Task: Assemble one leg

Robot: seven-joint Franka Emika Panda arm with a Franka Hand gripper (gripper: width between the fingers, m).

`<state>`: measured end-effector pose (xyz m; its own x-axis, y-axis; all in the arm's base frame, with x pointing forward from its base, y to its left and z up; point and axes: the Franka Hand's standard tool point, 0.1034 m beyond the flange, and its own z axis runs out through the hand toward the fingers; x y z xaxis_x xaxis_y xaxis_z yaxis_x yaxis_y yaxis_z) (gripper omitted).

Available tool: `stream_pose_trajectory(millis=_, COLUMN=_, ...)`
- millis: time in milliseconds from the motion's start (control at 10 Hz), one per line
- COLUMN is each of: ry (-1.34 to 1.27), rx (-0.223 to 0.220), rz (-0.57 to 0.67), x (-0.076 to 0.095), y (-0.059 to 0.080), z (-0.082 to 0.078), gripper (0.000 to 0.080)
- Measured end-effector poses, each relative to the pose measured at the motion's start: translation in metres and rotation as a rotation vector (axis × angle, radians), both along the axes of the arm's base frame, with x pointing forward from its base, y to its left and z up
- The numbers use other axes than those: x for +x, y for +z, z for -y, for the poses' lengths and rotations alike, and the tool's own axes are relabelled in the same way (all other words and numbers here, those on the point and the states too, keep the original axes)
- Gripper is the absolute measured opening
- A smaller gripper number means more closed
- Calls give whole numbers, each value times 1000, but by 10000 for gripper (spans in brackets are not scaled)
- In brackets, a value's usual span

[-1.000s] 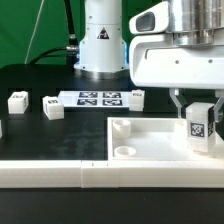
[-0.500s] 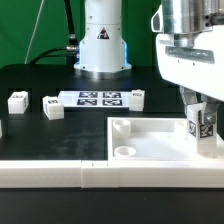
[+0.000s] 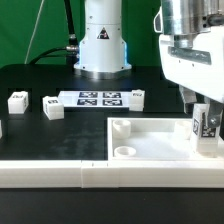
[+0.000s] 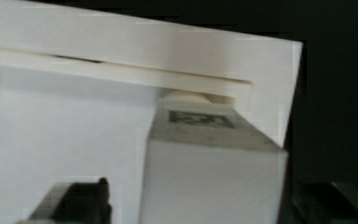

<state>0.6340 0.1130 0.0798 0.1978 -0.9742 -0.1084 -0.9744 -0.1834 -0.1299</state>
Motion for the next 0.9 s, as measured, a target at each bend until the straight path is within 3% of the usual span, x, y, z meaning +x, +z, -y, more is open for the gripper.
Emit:
stream_pose_trajectory(millis=100, ry=155, rx=-22, rz=19, x=0, y=0, z=-1, gripper=615)
stream_pose_trajectory(millis=200, ry=335, rx=-48, rz=40, x=-1, y=0, z=-2, gripper=639)
stream_pose_trajectory(millis=300, ry=413, rx=-56, rz=49, x=-1, y=-1, z=-4, gripper=647)
stream_pose_trajectory(millis=900, ry=1195, rx=-195, rz=60, x=-1, y=1, z=-5, gripper=649)
